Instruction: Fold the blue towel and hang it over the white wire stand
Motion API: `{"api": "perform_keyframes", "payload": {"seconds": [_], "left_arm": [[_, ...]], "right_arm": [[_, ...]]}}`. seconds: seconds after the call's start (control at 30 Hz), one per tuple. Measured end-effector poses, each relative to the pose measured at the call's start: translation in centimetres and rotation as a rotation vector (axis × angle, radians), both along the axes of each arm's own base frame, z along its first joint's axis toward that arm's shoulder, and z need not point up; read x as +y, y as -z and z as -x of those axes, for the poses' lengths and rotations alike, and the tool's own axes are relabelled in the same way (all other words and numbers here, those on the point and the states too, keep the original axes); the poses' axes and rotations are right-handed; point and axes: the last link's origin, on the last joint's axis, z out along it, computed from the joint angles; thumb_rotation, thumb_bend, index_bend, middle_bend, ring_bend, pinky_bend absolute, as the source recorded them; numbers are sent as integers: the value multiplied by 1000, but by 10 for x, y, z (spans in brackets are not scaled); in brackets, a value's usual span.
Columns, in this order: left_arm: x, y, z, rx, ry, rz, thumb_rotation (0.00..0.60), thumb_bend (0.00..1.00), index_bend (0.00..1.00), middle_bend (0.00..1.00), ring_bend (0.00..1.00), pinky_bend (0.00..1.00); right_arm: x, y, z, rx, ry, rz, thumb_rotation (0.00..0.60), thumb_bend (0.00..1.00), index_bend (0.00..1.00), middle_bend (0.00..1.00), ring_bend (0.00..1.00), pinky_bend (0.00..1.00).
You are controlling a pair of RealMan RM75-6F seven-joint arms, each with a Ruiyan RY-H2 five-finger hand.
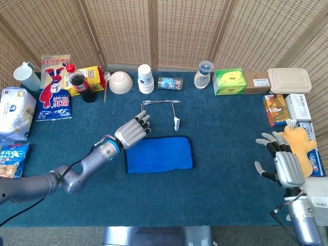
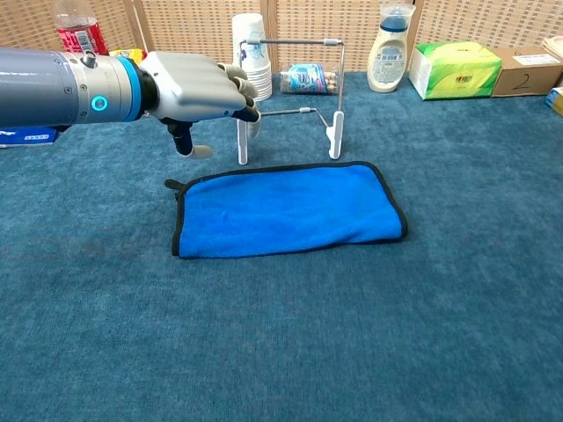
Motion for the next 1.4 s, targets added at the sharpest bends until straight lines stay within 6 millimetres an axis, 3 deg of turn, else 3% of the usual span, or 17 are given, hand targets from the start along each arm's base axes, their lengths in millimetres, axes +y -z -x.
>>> {"api": "perform_keyframes", "payload": {"seconds": [0.43, 0.73, 0.97, 1.4], "left_arm": [[-17, -4, -6, -105, 15, 42, 600, 255, 213, 206, 7, 0], [-33, -15, 2, -297, -40, 73, 600, 255, 212, 245, 66, 0], [-43, -27, 25, -423, -60, 73, 600, 252, 207, 187, 48, 0], [-53, -26, 77, -427, -167, 82, 600, 200, 149, 89, 0, 0]], "right_arm": [[-1, 3, -1, -7, -3, -10, 600, 332, 251, 165, 13, 0], [-2, 6, -2, -7, -10, -15, 600, 333, 252, 165, 11, 0], [-2, 9, -4, -8, -13, -21, 600, 332, 251, 165, 11, 0], [-4, 18, -5, -5, -6, -39, 600, 332, 246, 165, 10, 0]]}}
